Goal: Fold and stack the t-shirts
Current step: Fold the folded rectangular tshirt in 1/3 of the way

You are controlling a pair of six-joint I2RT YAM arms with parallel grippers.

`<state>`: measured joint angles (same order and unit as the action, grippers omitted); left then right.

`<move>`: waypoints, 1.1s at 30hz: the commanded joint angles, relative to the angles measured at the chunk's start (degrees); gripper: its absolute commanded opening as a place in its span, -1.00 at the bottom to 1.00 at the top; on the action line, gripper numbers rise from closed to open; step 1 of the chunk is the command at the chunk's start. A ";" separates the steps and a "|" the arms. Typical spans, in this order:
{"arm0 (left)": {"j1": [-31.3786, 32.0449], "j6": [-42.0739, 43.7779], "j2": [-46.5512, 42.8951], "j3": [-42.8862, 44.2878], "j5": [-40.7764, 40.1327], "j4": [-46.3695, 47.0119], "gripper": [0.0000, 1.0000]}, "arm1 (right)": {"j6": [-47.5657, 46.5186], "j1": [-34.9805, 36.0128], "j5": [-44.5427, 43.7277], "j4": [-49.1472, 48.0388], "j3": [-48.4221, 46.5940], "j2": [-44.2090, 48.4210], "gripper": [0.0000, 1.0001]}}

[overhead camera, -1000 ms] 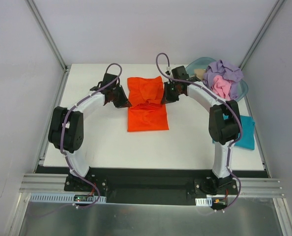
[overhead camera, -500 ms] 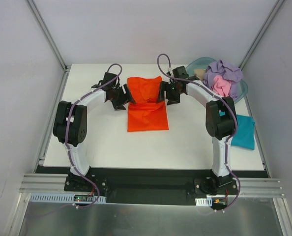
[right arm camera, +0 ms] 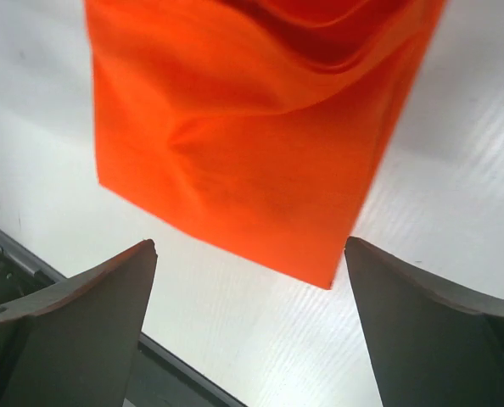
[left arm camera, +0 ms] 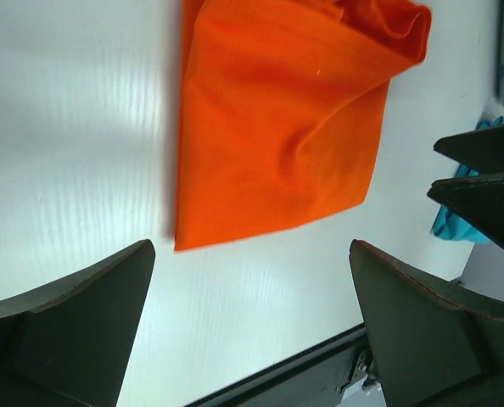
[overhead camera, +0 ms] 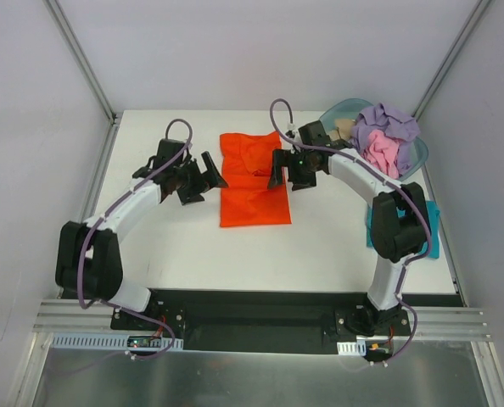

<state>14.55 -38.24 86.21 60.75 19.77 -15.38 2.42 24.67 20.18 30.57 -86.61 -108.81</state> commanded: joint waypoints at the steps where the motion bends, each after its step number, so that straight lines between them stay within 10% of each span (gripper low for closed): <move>1: -0.13 -2.01 -8.77 -10.27 -2.89 -1.15 0.99 | -1.71 4.42 -0.15 -2.00 2.32 3.61 0.94; 20: -0.13 -8.08 -30.05 -27.35 -4.30 -4.49 0.99 | -0.83 6.62 -1.29 -3.24 -23.60 -23.11 0.94; 33: -0.13 -7.99 -30.23 -29.46 -4.21 -5.19 0.99 | 3.63 10.40 1.51 -12.27 0.63 -11.35 0.94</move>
<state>14.55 -45.91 56.12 31.62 15.97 -20.05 2.79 32.93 19.57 18.26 -93.34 -124.09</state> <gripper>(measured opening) 0.993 0.969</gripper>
